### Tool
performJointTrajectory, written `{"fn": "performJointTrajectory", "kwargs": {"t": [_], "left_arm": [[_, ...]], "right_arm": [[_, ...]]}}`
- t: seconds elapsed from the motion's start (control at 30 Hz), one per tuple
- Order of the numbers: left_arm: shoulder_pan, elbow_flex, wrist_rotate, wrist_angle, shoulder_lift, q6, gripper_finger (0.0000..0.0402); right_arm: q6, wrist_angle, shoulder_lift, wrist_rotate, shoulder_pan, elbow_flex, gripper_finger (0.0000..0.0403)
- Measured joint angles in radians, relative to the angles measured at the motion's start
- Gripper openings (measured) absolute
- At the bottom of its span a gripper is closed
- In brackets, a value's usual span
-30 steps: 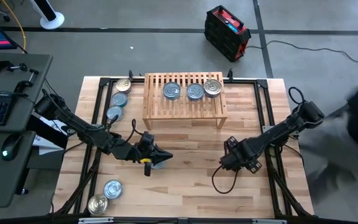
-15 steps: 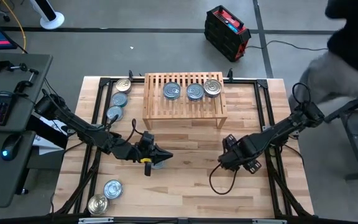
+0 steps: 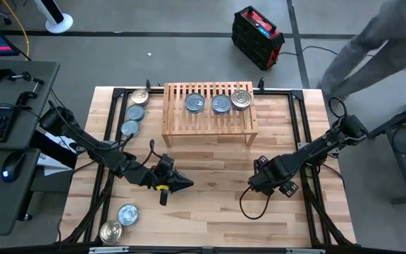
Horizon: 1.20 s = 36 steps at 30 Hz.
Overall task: Stack canned seafood by type on shelf
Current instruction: Stack the pink tuna can on the other pink tuna can on the shelf
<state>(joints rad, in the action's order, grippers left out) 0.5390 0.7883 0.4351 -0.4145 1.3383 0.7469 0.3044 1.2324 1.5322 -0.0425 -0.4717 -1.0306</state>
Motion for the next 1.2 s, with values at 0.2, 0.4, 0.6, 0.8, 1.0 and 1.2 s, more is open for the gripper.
{"fn": "performJointTrajectory", "kwargs": {"t": [0.2, 0.4, 0.6, 0.8, 1.0, 1.2], "left_arm": [[0.002, 0.0, 0.003, -0.001, 0.0, 0.019, 0.0], [0.001, 0.0, 0.012, -0.003, 0.0, 0.02, 0.0], [0.001, -0.001, 0.012, 0.009, -0.103, -0.071, 0.0], [-0.001, 0.0, 0.057, 0.122, -0.306, -0.231, 0.0], [-0.001, 0.0, 0.091, 0.22, -0.454, -0.329, 0.0], [-0.001, 0.0, 0.091, 0.307, -0.529, -0.375, 0.0]], "right_arm": [[0.015, -0.056, 0.0, 0.014, 0.0, 0.054, 0.0302], [0.005, -0.058, 0.0, 0.069, 0.0, 0.048, 0.0213], [-0.138, 0.016, 0.0, 0.062, 0.0, -0.079, 0.0154], [-0.541, -0.217, 0.0, -0.164, 0.002, -0.274, 0.0154], [-0.766, -0.568, -0.004, 0.13, 0.094, -0.392, 0.0154], [-0.902, -0.462, -0.115, 0.407, 0.325, -0.428, 0.0154]]}}
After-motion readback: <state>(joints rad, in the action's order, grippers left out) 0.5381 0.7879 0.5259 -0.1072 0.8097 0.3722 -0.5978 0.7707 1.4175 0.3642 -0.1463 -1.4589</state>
